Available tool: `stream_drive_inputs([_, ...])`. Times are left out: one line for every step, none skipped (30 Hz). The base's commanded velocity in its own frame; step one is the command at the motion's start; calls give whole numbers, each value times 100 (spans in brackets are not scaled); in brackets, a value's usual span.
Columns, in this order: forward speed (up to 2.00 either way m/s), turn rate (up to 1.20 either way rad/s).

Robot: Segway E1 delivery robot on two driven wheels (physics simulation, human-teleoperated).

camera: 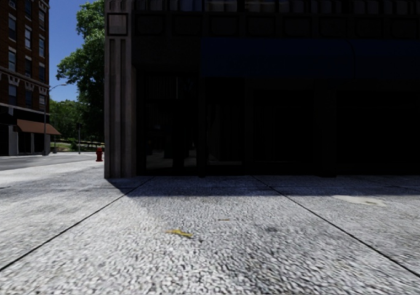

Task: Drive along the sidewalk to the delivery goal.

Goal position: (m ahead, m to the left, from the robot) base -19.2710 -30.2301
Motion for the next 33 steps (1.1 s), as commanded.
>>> stream_drive_inputs([170, 0])
stream_drive_inputs([170, 0])
stream_drive_inputs([170, 0])
stream_drive_inputs([170, 0])
stream_drive_inputs([170, 0])
stream_drive_inputs([170, 0])
stream_drive_inputs([170, 0])
stream_drive_inputs([170, 0])
stream_drive_inputs([170, 0])
stream_drive_inputs([170, 0])
stream_drive_inputs([169, -32])
stream_drive_inputs([169, -57])
stream_drive_inputs([169, -57])
stream_drive_inputs([169, -83])
stream_drive_inputs([169, -97])
stream_drive_inputs([169, -103])
stream_drive_inputs([169, -104])
stream_drive_inputs([169, -120])
stream_drive_inputs([169, -120])
stream_drive_inputs([169, -120])
stream_drive_inputs([169, -120])
stream_drive_inputs([169, -120])
stream_drive_inputs([169, -120])
stream_drive_inputs([169, -120])
stream_drive_inputs([169, -120])
stream_drive_inputs([169, -120])
stream_drive_inputs([169, -120])
stream_drive_inputs([169, -120])
stream_drive_inputs([169, -120])
stream_drive_inputs([169, -120])
stream_drive_inputs([169, -120])
stream_drive_inputs([169, -120])
stream_drive_inputs([169, -120])
